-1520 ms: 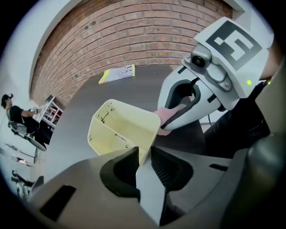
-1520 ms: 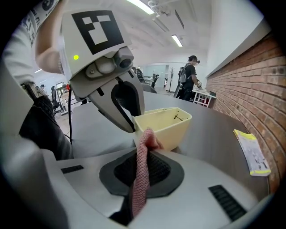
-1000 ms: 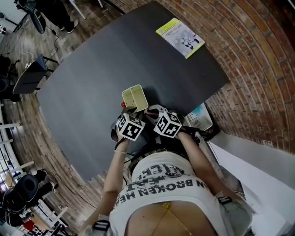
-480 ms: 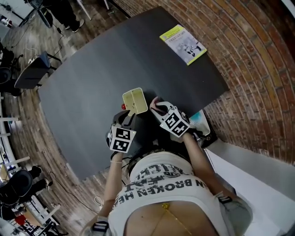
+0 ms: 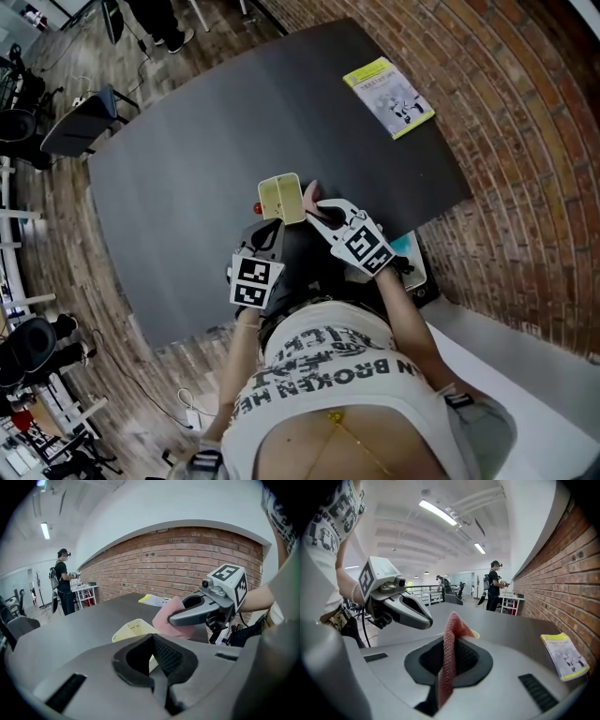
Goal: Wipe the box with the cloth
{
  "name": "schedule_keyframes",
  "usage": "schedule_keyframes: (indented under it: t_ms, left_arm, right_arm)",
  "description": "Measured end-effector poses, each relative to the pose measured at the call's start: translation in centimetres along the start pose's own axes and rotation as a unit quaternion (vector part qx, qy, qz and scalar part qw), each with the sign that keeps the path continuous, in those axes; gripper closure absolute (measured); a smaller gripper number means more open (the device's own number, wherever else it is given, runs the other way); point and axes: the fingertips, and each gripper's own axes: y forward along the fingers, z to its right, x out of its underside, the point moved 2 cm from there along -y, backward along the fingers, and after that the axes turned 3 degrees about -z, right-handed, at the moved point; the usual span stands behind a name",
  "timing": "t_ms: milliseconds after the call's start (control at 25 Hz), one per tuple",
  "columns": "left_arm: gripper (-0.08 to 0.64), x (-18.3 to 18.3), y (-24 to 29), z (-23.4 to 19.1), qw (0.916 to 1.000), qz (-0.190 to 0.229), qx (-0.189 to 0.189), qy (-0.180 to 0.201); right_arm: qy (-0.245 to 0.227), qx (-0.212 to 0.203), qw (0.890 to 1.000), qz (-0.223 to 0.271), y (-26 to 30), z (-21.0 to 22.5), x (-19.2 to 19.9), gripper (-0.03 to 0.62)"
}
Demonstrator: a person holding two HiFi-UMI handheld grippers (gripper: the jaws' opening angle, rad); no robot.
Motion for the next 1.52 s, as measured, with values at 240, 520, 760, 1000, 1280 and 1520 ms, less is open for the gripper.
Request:
schedule_keyframes:
  t_ms: [240,520,760,1000,1280,1520]
  left_arm:
    - [0.552,-2.3,-1.8,0.8,0.9987,0.044,-0.021,-0.012]
    - [0.554,-7.2,-6.7,0.4,0.9885,0.137,-0.051,-0.037]
    - [0.552,-11.0,-8.8,0.9,0.9803,0.184,-0.072,-0.009]
    - [0.554,-13.5,-10.2,1.4,0.9725,0.222,-0.07,0.001]
    - [0.552,-14.5,-9.9,2.7,0.9706,0.232,-0.064,0.001]
    - [0.552,-14.8,-9.6,3.6,0.9708,0.231,-0.062,0.017]
  right_arm:
    - [-0.036,-0.031,0.997,0.053,-1.8,0.0,-3.6,0.575]
    - [-0.029,-0.083,0.986,0.144,-4.5,-0.5,-9.5,0.575]
    - [-0.012,-0.084,0.975,0.204,-7.5,0.0,-12.9,0.575]
    - [-0.003,-0.067,0.97,0.235,-9.8,0.3,-14.8,0.575]
    - [0.011,-0.052,0.969,0.24,-11.3,0.8,-14.1,0.575]
    - [0.014,-0.044,0.968,0.246,-11.9,1.2,-14.0,0.575]
